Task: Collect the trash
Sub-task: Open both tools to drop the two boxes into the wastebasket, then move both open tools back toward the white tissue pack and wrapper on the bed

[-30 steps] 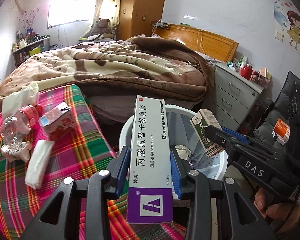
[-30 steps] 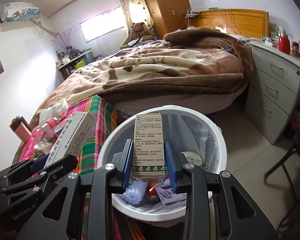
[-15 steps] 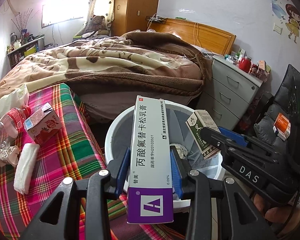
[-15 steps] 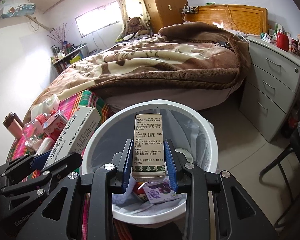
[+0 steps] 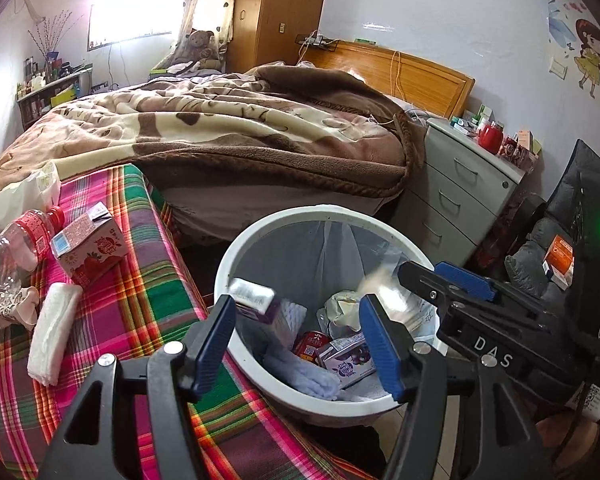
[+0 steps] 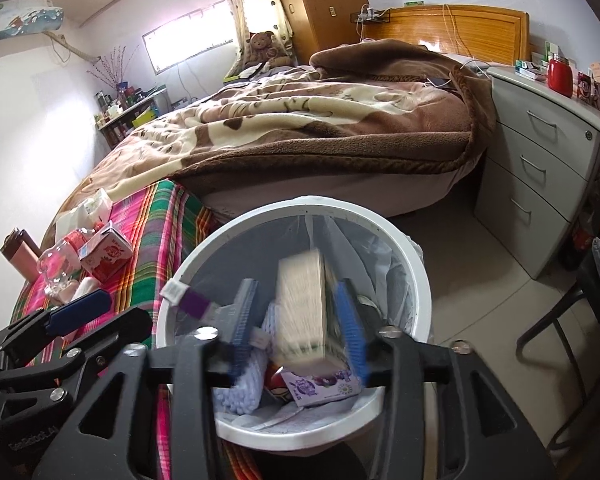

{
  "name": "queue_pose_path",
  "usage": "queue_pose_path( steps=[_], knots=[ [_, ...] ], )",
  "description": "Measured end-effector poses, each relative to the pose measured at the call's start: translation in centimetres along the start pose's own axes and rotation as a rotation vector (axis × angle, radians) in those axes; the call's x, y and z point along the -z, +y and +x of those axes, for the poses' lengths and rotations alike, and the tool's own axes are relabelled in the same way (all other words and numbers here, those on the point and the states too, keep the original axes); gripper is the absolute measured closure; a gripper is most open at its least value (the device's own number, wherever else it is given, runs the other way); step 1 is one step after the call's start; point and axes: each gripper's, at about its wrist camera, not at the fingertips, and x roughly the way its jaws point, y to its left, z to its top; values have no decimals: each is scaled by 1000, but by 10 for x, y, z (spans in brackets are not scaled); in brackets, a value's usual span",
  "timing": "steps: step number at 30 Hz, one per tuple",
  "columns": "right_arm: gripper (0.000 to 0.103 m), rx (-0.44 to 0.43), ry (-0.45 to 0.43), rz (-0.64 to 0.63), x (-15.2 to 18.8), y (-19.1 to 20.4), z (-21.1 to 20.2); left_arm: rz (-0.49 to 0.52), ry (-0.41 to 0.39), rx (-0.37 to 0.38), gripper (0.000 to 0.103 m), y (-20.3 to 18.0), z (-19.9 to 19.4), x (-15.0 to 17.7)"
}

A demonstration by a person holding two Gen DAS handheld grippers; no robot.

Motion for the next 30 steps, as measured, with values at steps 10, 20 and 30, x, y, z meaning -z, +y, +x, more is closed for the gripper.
queue_pose_path(
  steps=[10,20,30],
  knots=[
    [53,-16,-11,5,1,12,-3,-14,-22,-15,36,13,-17,5],
    [53,-56,-23,-19,5,30,-7,-36,-61,-64,35,32,-39,12],
    [50,-103,-40,-40,7,53,-10,-55,-88,-111,34,53,-59,19]
  ],
)
